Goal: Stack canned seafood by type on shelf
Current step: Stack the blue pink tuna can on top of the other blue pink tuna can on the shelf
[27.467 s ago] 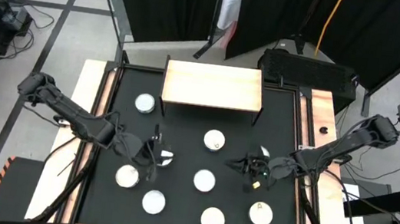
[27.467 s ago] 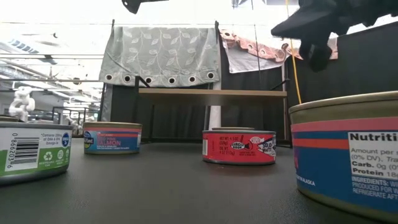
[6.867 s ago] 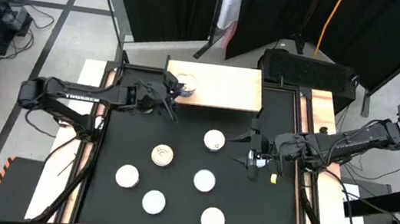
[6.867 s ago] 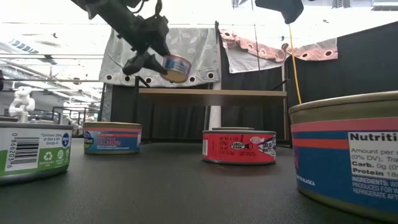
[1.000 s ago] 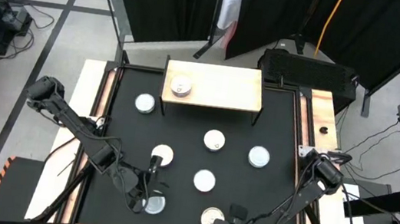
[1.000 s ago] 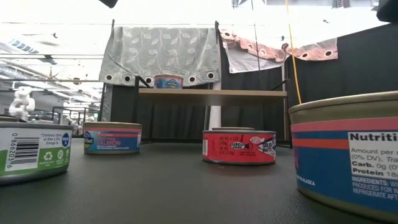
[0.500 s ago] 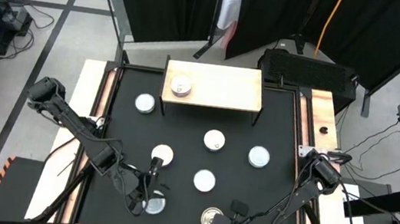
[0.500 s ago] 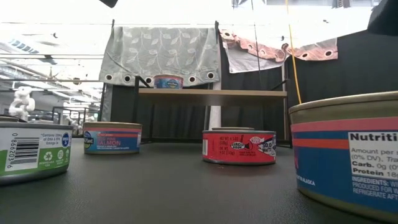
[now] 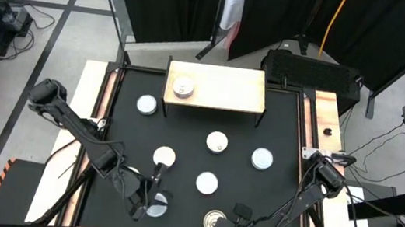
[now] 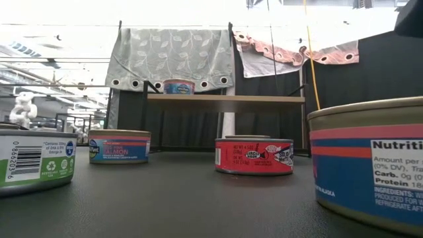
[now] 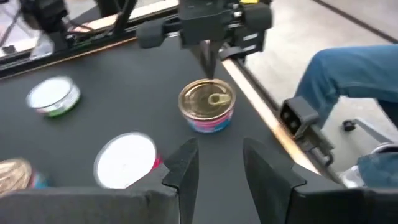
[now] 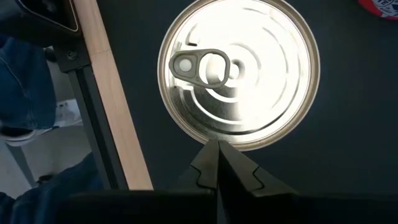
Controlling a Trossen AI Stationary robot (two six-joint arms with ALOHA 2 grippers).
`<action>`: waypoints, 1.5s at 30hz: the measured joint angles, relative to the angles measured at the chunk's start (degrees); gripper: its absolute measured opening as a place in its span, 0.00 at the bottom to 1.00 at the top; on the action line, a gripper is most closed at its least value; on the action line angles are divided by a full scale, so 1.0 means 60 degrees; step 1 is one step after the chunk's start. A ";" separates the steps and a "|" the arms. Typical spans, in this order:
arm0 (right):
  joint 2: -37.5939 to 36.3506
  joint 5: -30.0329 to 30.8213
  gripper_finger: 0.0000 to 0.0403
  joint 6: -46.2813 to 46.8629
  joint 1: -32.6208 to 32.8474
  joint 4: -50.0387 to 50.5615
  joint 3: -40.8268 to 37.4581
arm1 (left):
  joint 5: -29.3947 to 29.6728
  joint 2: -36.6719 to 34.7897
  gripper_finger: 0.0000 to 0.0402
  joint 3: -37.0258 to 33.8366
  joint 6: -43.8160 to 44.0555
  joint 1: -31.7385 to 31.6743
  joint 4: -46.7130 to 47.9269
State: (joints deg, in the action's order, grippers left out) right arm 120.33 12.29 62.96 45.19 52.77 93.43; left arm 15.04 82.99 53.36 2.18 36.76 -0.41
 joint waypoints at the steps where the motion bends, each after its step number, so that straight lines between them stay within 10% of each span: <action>1: 0.0000 0.0011 0.00 0.0009 0.0014 0.0004 -0.0002 | -0.0026 0.0066 0.32 0.0000 -0.0130 0.0027 -0.0122; 45: 0.0259 0.0128 0.00 0.1362 0.0489 0.0790 -0.0055 | -0.0144 0.1672 0.32 0.0011 -0.0963 0.0065 -0.2627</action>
State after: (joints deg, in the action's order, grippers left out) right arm 121.89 13.06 71.13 48.13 57.52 93.10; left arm 14.18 93.02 53.43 -3.60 37.15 -16.17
